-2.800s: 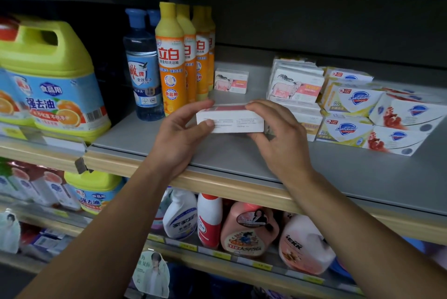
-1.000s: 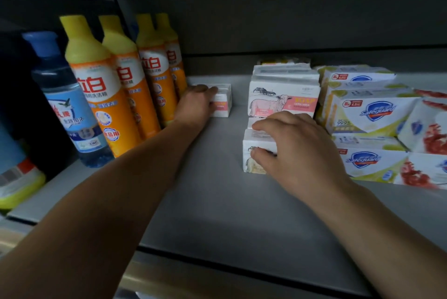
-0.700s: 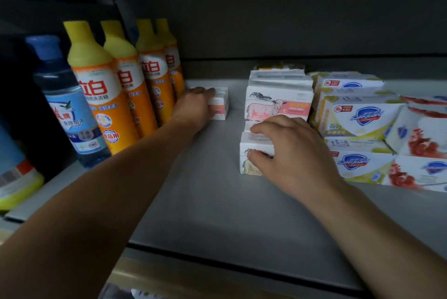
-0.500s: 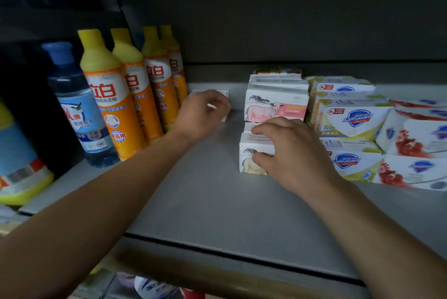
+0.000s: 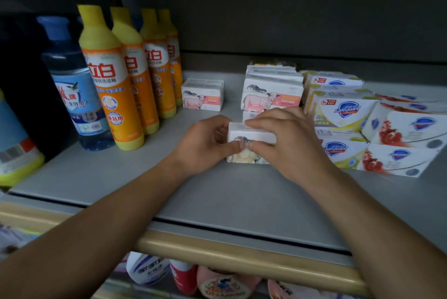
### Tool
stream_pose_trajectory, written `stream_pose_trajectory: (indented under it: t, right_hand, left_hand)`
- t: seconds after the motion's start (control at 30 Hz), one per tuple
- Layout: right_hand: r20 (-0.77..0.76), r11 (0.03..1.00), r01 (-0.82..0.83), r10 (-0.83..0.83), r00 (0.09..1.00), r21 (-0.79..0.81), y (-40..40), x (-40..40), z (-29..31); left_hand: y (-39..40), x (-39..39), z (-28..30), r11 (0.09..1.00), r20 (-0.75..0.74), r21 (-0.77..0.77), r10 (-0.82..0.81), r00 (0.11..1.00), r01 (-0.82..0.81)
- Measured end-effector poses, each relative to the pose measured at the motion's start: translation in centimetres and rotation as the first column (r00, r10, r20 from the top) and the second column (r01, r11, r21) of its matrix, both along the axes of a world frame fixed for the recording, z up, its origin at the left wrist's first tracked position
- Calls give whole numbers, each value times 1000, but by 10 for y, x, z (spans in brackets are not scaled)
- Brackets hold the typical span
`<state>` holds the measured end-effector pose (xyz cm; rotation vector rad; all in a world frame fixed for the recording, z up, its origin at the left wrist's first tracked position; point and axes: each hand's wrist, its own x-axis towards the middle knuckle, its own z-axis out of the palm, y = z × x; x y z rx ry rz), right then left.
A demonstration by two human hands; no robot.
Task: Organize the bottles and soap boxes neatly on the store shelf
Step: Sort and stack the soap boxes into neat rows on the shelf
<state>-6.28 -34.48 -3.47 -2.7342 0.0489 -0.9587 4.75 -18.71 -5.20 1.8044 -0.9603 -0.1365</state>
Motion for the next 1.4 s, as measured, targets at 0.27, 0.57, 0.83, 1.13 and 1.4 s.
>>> stream_pose_trajectory:
  t: [0.27, 0.57, 0.83, 1.13, 1.4]
  right_hand:
    - [50, 923, -241, 237, 970, 299, 0, -10, 10]
    - [199, 825, -246, 166, 966, 508, 3, -12, 14]
    - [-78, 571, 88, -41, 996, 816, -1, -17, 26]
    - [193, 537, -196, 63, 979, 821, 3, -13, 25]
    - [201, 671, -362, 309, 930, 647, 5, -11, 10]
  left_hand:
    - [19, 10, 17, 920, -410, -392, -153, 899, -22]
    - [22, 14, 19, 819, -482, -561, -443, 756, 123]
    - [15, 1, 17, 965, -319, -256, -131, 938, 47]
    - [17, 8, 20, 902, -521, -418, -334, 785, 106]
    - [23, 11, 23, 847, -414, -528, -320, 853, 62]
